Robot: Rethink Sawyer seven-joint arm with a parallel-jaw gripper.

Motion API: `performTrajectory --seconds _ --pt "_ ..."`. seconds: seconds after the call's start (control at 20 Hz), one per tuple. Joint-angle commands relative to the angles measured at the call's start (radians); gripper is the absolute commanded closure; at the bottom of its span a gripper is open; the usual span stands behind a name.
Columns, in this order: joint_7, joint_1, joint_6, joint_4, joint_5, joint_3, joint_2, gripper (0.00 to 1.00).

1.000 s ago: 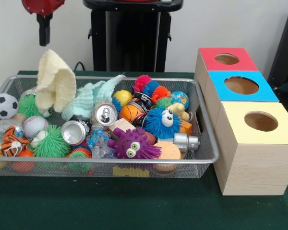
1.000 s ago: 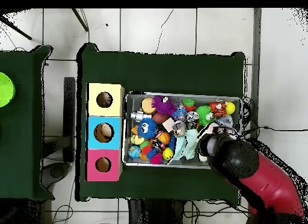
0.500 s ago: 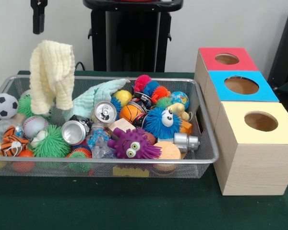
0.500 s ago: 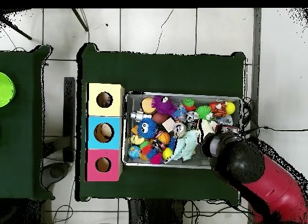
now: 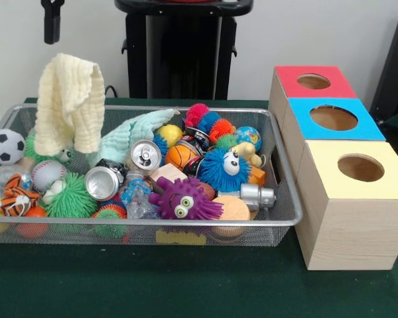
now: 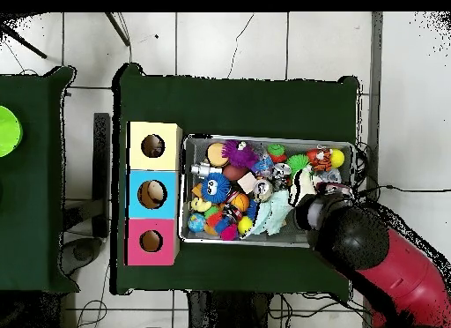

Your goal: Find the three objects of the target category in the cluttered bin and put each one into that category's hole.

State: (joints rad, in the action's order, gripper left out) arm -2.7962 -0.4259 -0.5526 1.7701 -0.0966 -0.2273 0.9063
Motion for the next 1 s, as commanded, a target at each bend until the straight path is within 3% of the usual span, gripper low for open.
performTrajectory --seconds 0.05,0.3,0.55,0.65,0.8,0.9,1.0 --pt "0.068 -0.004 0.005 0.033 0.046 0.086 -0.014 1.00" --pt "0.062 0.002 -0.025 0.042 0.029 0.093 0.001 1.00" --pt "-0.101 0.138 -0.196 0.007 -0.011 0.031 0.049 1.00" --pt "-0.121 0.162 -0.222 -0.002 -0.019 0.017 0.056 1.00" --pt "-0.051 0.134 -0.184 -0.002 -0.011 0.024 0.047 1.00" --pt "0.037 0.095 -0.085 -0.003 0.045 0.019 0.032 1.00" --pt "0.178 0.003 0.034 0.016 0.101 0.062 0.035 1.00"
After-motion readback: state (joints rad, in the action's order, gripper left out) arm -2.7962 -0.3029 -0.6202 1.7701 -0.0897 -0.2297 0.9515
